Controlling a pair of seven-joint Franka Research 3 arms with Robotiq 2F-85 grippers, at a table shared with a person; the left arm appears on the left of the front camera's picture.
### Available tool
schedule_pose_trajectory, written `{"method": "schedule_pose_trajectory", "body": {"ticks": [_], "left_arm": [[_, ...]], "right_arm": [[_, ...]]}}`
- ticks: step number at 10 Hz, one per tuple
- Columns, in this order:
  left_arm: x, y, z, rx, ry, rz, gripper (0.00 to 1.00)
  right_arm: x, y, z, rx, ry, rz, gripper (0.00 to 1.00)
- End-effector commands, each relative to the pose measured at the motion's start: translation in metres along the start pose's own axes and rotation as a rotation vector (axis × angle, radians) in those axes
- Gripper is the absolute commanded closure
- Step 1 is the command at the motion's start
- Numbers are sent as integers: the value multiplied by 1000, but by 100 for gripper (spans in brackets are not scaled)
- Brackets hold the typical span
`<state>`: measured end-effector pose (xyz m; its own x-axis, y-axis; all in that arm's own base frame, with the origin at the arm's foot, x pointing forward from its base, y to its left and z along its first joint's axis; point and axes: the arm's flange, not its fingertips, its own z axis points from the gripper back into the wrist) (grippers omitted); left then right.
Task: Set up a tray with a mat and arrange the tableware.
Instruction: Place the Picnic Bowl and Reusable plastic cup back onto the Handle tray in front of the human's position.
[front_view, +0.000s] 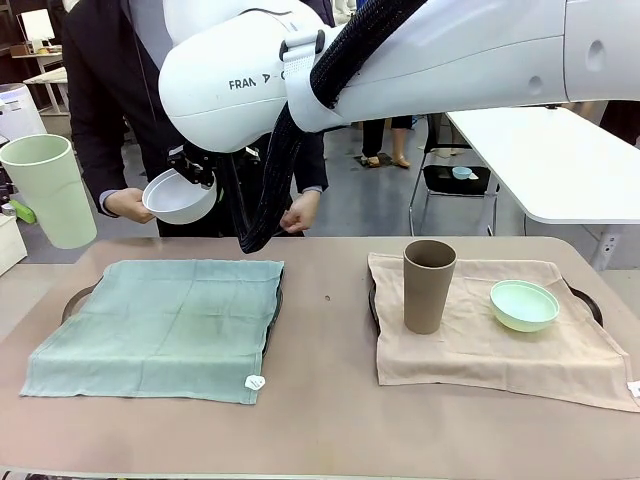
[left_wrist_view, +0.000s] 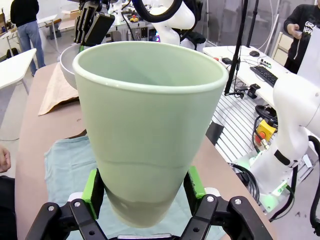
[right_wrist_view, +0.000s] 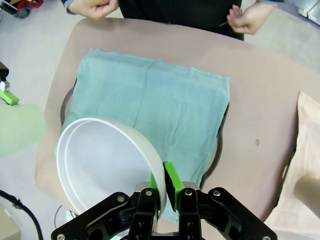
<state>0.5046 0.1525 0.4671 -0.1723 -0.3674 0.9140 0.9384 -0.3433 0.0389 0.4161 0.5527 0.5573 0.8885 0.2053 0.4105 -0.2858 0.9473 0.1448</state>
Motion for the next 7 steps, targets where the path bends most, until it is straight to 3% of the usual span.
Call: {"method": "schedule_pose_trajectory", "body": {"ticks": [1,2,5,7], "left_arm": [[4,-1,1,-1,5,-14,100],[0,0,0,0,0,0,19],[-1,0,0,-1,-1,1,19],[-29,16,-6,-39,-62,-35,19]], "right_arm": [[2,0,-10,23,17,8,93],[4,-1,-17,-6,12,-18,93],[0,0,-3,0,4,-1,93],[3,-8,-27,16,42,-13,93]]}}
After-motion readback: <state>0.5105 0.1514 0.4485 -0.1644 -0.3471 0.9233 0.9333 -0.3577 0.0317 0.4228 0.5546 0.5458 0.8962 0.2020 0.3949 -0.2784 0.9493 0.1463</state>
